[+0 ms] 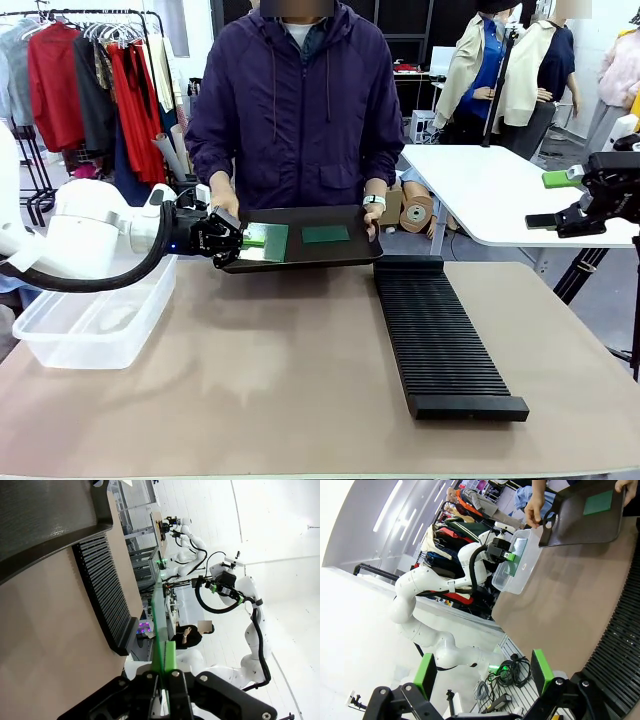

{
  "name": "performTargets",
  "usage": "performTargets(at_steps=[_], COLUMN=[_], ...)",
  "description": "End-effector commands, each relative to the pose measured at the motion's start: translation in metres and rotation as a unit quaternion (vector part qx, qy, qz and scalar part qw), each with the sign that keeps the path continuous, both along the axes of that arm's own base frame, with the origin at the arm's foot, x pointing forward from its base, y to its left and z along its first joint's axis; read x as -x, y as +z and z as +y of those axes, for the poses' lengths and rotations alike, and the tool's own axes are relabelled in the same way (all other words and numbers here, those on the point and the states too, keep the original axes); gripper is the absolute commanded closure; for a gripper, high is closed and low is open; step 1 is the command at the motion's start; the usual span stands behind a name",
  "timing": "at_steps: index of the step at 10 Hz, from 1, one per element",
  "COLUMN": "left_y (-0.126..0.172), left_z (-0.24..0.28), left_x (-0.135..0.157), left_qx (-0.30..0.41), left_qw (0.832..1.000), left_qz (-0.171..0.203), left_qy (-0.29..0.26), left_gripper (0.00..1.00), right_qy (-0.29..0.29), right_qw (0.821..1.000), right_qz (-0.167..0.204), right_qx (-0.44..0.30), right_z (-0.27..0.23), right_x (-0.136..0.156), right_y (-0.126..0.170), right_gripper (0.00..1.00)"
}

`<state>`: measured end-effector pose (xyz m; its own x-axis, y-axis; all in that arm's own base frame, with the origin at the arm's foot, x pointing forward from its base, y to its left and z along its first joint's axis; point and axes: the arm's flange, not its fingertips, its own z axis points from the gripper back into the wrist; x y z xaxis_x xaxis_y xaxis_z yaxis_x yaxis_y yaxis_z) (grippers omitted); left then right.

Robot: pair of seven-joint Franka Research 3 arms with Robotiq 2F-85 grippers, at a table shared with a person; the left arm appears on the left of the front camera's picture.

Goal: Sort PCBs into racks and boxes based on the side picked up.
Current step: If the short side of the Blank PCB is picked up, insert it into the PCB Rack ; if the long side is picked up, place it in the Organizing box.

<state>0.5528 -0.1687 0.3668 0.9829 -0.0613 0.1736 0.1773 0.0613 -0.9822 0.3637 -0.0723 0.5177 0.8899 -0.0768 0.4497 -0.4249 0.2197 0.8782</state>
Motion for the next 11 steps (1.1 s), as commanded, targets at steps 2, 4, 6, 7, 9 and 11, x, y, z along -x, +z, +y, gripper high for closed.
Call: performTargets(at_steps=[2,4,6,7,9,11], left_y=[0.0010,0.0010,0.0010,0.0010,0.0010,0.0010], left_z=[-0.0007,-0.0007,-0.0007,-0.0007,-0.0007,-0.0007], left_x=[0.0009,0.0009,0.0009,0.0009,0.0009,0.0009], left_qx=[0.003,0.003,0.003,0.003,0.003,0.003], left_qw=[1.000,1.000,1.000,1.000,1.000,1.000], left_qz=[0.001,0.001,0.001,0.001,0.001,0.001], left_qy=[0.000,0.000,0.000,0.000,0.000,0.000], left_gripper=[1.00,1.00,1.00,1.00,1.00,1.00], right_qy=[0.002,0.002,0.002,0.002,0.002,0.002], right_qw=[1.000,1.000,1.000,1.000,1.000,1.000], right_qz=[-0.005,-0.005,-0.005,-0.005,-0.005,-0.005], right_qx=[-0.001,-0.001,-0.001,-0.001,-0.001,-0.001], right_z=[-0.0004,-0.0004,-0.0004,-0.0004,-0.0004,-0.0004], right_x=[0.0006,0.0006,0.0006,0.0006,0.0006,0.0006], right_y=[0.0019,0.0019,0.0019,0.0019,0.0019,0.0019], right_gripper=[0.00,0.00,0.00,0.00,0.00,0.00])
